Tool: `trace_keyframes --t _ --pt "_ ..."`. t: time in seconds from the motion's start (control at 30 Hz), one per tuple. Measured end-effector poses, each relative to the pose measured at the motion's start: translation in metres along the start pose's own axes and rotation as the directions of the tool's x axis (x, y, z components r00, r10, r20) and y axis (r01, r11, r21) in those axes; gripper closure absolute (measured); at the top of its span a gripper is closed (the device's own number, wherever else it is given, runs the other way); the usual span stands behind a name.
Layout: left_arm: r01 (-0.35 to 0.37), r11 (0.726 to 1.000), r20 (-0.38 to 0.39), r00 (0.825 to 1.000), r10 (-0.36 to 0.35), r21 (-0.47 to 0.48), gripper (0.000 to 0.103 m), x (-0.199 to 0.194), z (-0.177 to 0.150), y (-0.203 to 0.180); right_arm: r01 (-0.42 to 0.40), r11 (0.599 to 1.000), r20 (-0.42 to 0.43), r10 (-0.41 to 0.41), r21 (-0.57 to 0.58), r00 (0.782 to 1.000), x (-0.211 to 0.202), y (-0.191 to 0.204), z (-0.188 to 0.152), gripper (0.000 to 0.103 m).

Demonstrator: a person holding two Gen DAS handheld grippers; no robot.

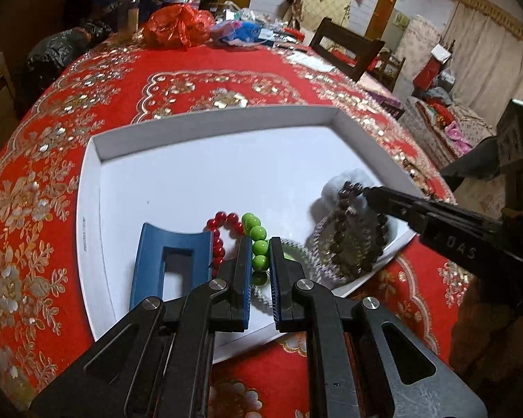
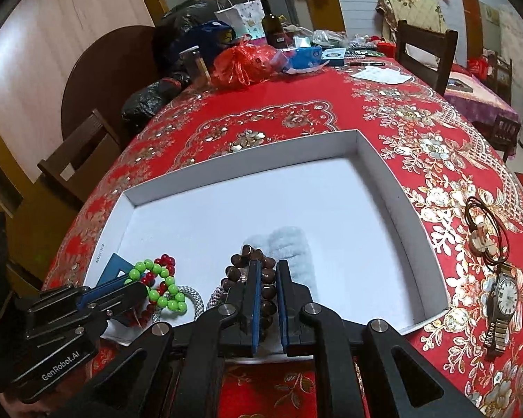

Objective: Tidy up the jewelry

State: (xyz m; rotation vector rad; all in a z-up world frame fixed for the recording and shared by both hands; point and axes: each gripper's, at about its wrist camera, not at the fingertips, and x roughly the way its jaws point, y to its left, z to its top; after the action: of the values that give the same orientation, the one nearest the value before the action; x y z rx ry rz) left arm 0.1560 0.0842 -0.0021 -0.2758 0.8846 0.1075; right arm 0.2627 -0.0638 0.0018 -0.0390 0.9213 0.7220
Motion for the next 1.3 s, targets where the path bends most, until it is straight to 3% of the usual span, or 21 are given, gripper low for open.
trace_keyframes --t 0.47,0.53,0.57,0.63,0.73,0.9,1.0,1.03,1.07,1.1,1.23,1.3 --pt "-0.066 0.998 -0.030 0.997 0.065 -0.003 0.093 0.010 -0.010 -0.001 0.033 0.999 -0.042 -0.033 0.000 0.999 0.008 -0.002 -0.005 0.093" --pt "-0.060 0.998 -0.032 0.998 0.059 0.000 0.081 0.009 -0.011 -0.002 0.009 1.000 -0.039 -0.009 0.008 0.999 0.006 -0.001 -0.004 0.084" --pt "-0.056 0.998 -0.031 0.998 0.056 0.003 0.076 0.009 -0.012 -0.002 -0.004 1.000 -0.036 0.004 0.006 0.999 0.004 0.000 -0.005 0.070" --pt "-0.052 0.999 -0.021 0.998 0.052 0.006 0.051 0.006 -0.013 -0.005 -0.024 1.000 -0.017 0.024 -0.005 1.000 -0.003 0.004 -0.006 0.057" --pt "-0.059 0.998 0.014 0.998 0.059 0.025 0.034 -0.006 -0.016 -0.011 -0.019 0.999 0.013 0.019 -0.041 1.000 -0.017 0.013 -0.009 0.057" --pt "-0.090 0.994 0.046 0.995 0.088 0.054 0.021 -0.032 -0.023 -0.022 -0.004 0.999 0.087 0.008 -0.052 0.996 -0.052 0.020 -0.013 0.057" --pt "-0.132 0.990 0.026 0.991 0.130 0.053 0.000 -0.045 -0.030 -0.025 0.042 0.998 0.115 -0.038 -0.035 0.993 -0.075 0.021 -0.019 0.054" --pt "-0.148 0.988 0.032 0.989 0.146 0.049 0.000 -0.051 -0.034 -0.025 0.070 0.997 0.114 -0.066 -0.030 0.991 -0.081 0.022 -0.022 0.050" --pt "-0.162 0.986 0.044 0.986 0.160 0.043 0.000 -0.058 -0.038 -0.024 0.102 0.994 0.109 -0.098 -0.026 0.989 -0.085 0.023 -0.025 0.038" --pt "-0.170 0.985 0.053 0.984 0.168 0.037 0.000 -0.063 -0.041 -0.024 0.143 0.989 0.099 -0.140 -0.026 0.985 -0.090 0.025 -0.029 0.036" --pt "-0.237 0.971 0.102 0.967 0.232 0.038 0.000 -0.086 -0.052 -0.027 0.206 0.978 0.073 -0.202 -0.043 0.977 -0.099 0.030 -0.041 0.035" --pt "-0.292 0.955 0.127 0.950 0.284 0.045 0.000 -0.096 -0.056 -0.029 0.222 0.974 0.076 -0.218 -0.053 0.973 -0.104 0.032 -0.046 0.035"
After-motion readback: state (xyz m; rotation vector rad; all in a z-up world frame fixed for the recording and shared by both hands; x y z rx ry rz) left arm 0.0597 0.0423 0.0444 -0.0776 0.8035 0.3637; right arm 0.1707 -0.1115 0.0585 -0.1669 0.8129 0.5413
